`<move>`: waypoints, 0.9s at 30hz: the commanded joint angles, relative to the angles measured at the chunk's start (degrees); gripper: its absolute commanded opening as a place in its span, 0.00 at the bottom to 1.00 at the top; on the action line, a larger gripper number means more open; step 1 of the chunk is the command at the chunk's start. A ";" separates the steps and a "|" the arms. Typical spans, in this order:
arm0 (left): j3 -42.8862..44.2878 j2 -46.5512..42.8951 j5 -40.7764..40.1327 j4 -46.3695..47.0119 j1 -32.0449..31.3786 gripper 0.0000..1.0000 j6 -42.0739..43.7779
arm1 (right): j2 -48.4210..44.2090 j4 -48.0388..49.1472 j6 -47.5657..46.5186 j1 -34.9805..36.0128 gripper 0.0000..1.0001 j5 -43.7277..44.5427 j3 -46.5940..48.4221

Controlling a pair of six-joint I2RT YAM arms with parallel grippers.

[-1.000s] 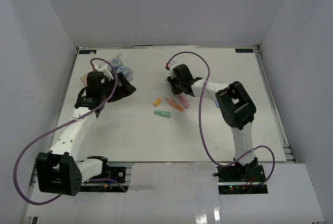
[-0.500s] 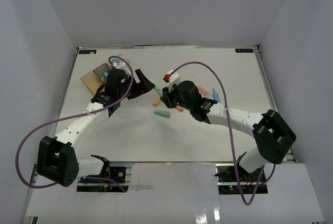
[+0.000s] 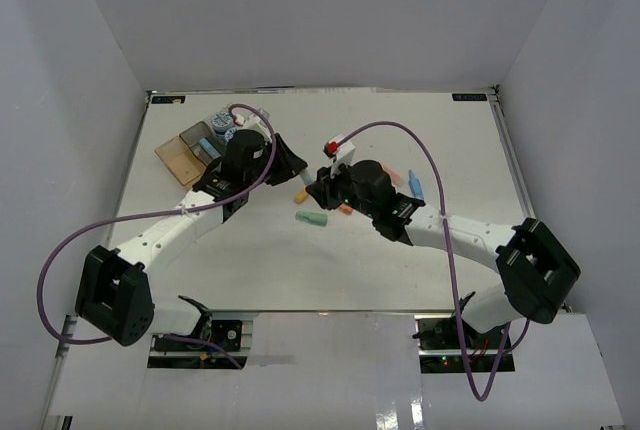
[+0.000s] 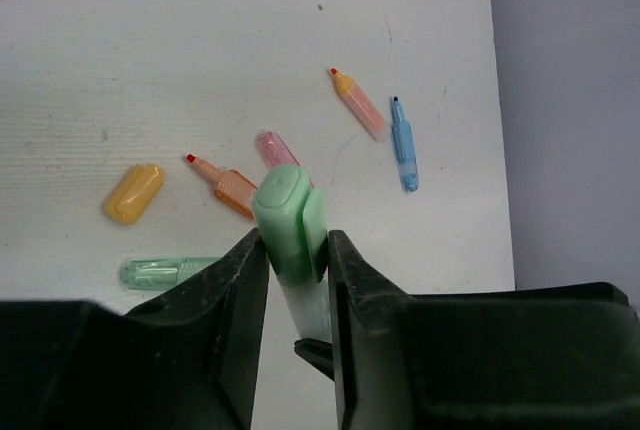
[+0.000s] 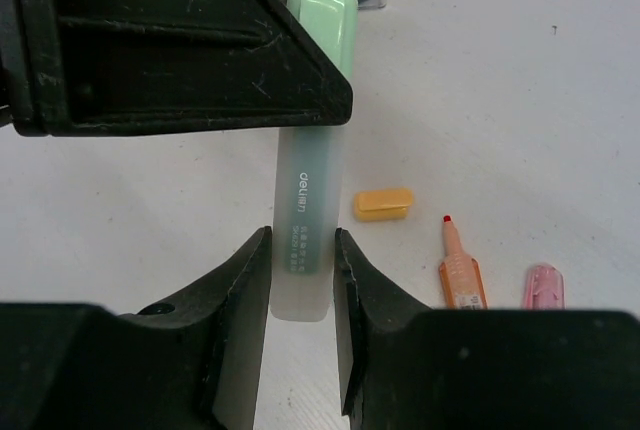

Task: Sort the stationery into containers
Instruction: Pick up the pen from the center of the board, then place the pen in the storage box.

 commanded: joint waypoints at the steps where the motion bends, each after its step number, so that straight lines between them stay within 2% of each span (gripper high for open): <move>1: 2.37 0.24 -1.57 0.94 -0.57 0.35 0.07 | -2.07 4.95 1.54 0.32 0.26 -1.38 -1.00; 2: 2.55 0.32 -1.83 0.94 -0.57 0.31 0.24 | -2.16 5.13 1.45 0.41 0.26 -1.64 -1.17; 3: 2.46 0.50 -1.92 0.76 -0.57 0.23 0.24 | -2.25 5.22 1.54 0.32 0.27 -1.64 -1.26; 6: 2.63 0.41 -3.15 0.41 -0.57 0.14 0.86 | -2.51 4.61 1.45 0.32 0.31 -1.03 -1.44; 8: 2.98 0.15 -6.72 -0.46 -0.57 0.10 2.60 | -3.12 3.56 1.19 0.24 0.42 -0.33 -1.61; 11: 4.65 0.06 -9.74 -2.74 1.36 0.10 5.42 | -5.23 1.10 0.14 0.15 0.68 1.69 -2.67; 12: 5.00 0.06 -9.48 -3.36 2.67 0.10 5.86 | -5.93 0.13 -0.21 0.06 0.87 2.48 -3.28; 13: 5.18 -0.03 -9.13 -3.80 5.82 0.10 6.30 | -6.64 -0.75 -0.57 -0.03 0.96 3.27 -3.72; 14: 5.44 -0.03 -8.61 -4.77 7.76 0.11 6.66 | -8.21 -2.58 -1.09 -0.20 0.96 4.85 -4.16; 15: 5.80 0.15 -6.51 -5.30 10.22 0.11 7.36 | -9.01 -3.56 -1.53 -0.29 0.90 5.47 -4.60; 16: 6.84 0.76 -5.71 -5.91 14.94 0.13 7.80 | -10.84 -4.44 -2.06 -0.64 0.90 6.96 -5.65; 20: 12.29 6.02 -4.30 -9.78 24.90 0.17 11.49 | -15.07 -7.87 -4.52 -0.91 0.90 13.20 -8.38; 21: 13.61 7.43 -1.69 -10.13 28.40 0.17 11.84 | -15.95 -8.57 -5.13 -0.91 0.90 14.43 -8.99; 24: 18.18 13.32 0.27 -10.40 34.39 0.18 12.46 | -18.77 -8.49 -6.63 -1.26 0.90 16.29 -12.33; 27: 23.10 19.73 1.50 -10.66 37.13 0.18 12.81 | -20.88 -8.58 -6.81 -1.35 0.90 15.76 -14.71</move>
